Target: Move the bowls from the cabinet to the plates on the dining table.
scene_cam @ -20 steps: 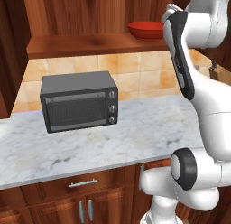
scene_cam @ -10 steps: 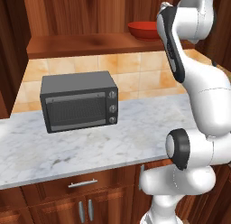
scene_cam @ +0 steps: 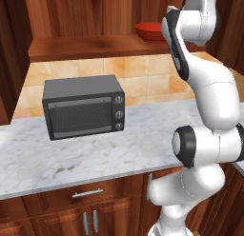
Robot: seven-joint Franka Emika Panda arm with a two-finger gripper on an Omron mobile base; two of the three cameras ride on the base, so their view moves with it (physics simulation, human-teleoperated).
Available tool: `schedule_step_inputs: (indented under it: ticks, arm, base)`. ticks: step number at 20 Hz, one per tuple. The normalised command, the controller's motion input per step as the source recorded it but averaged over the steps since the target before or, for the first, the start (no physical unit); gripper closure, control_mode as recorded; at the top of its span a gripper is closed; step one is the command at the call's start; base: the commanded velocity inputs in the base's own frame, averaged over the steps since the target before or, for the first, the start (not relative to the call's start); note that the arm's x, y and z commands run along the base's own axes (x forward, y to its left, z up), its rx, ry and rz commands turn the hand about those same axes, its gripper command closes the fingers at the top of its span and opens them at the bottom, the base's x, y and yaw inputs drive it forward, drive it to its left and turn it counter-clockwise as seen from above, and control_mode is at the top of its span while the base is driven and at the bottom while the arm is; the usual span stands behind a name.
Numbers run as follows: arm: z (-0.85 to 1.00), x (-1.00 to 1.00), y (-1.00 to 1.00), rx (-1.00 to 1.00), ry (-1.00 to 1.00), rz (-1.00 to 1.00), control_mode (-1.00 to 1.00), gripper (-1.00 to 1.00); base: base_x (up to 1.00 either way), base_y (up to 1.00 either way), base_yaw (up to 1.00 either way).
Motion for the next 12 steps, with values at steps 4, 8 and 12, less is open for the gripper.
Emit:
schedule_step_inputs:
  ticks: [4,8,12]
  arm:
    - [0.00,0.69,0.00,0.00,0.01,-0.01,-1.00,-1.00]
    - [0.00,0.66,0.00,0.00,0.03,0.00,-1.00,-1.00]
    - [0.00,0.58,0.00,0.00,0.05,0.00,-1.00,-1.00]
  base:
    - [0.00,0.00,0.00]
    - [0.00,0.00,0.00]
    - [0.00,0.00,0.00]
